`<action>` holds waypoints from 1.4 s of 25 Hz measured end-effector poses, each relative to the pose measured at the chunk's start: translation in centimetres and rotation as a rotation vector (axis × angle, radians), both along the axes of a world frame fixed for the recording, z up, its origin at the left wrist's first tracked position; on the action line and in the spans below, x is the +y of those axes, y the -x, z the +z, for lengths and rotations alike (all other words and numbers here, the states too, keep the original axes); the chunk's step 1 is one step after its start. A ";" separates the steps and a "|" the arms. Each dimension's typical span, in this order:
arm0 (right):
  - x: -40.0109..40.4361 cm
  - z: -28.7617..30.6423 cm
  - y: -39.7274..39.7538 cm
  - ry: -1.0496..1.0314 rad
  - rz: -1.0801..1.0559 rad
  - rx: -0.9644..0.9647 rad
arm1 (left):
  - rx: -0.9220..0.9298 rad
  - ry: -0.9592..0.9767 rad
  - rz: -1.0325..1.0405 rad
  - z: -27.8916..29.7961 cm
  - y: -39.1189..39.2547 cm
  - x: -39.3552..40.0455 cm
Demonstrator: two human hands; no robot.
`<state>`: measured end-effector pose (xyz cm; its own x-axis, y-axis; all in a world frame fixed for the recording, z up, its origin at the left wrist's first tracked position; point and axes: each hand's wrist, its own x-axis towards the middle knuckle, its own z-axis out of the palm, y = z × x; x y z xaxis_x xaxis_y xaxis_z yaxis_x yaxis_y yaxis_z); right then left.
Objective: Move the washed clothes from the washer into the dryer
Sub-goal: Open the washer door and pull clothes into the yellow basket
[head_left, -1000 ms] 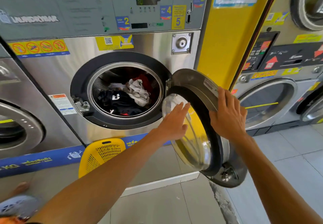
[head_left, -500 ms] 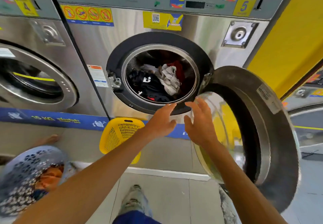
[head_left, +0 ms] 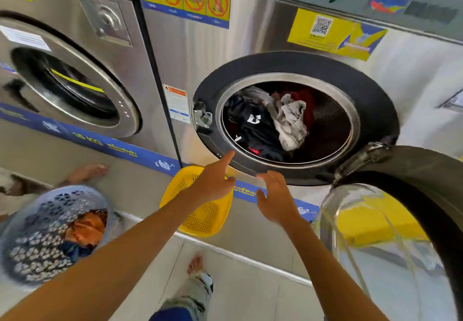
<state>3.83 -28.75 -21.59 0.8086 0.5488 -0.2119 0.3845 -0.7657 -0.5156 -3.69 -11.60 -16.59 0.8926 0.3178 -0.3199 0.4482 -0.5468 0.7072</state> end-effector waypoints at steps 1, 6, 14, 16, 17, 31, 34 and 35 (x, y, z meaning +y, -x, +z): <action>1.2 -0.2 -1.1 -0.007 0.015 0.010 | 0.012 0.012 -0.001 -0.5 -1.1 1.1; 6.0 -1.2 -7.9 0.046 0.038 0.013 | 0.061 0.045 -0.006 -3.9 -6.4 5.7; 11.8 -9.5 -21.0 0.131 -0.104 0.096 | 0.118 0.168 0.134 -13.7 -11.0 9.6; 12.4 -12.4 -21.9 0.133 -0.176 0.042 | 0.110 0.251 0.208 -15.7 -11.5 9.1; 12.6 -13.5 -21.4 0.128 -0.190 0.006 | 0.099 0.304 0.250 -16.5 -11.7 8.4; 7.7 -17.0 -8.3 -0.605 -0.653 0.982 | -0.032 0.845 0.692 -25.2 -6.1 2.4; 11.2 -21.3 -7.3 -0.504 -0.509 0.891 | -0.045 0.812 0.814 -27.2 -3.1 1.4; 12.3 -22.6 -6.5 -0.461 -0.416 0.858 | -0.052 0.776 0.918 -28.3 -2.3 2.0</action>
<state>10.36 -16.49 -44.19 0.6297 0.4363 -0.6427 -0.4937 -0.4141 -0.7647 -1.42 -9.64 -44.86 0.4516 0.5803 -0.6777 0.4084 0.5408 0.7353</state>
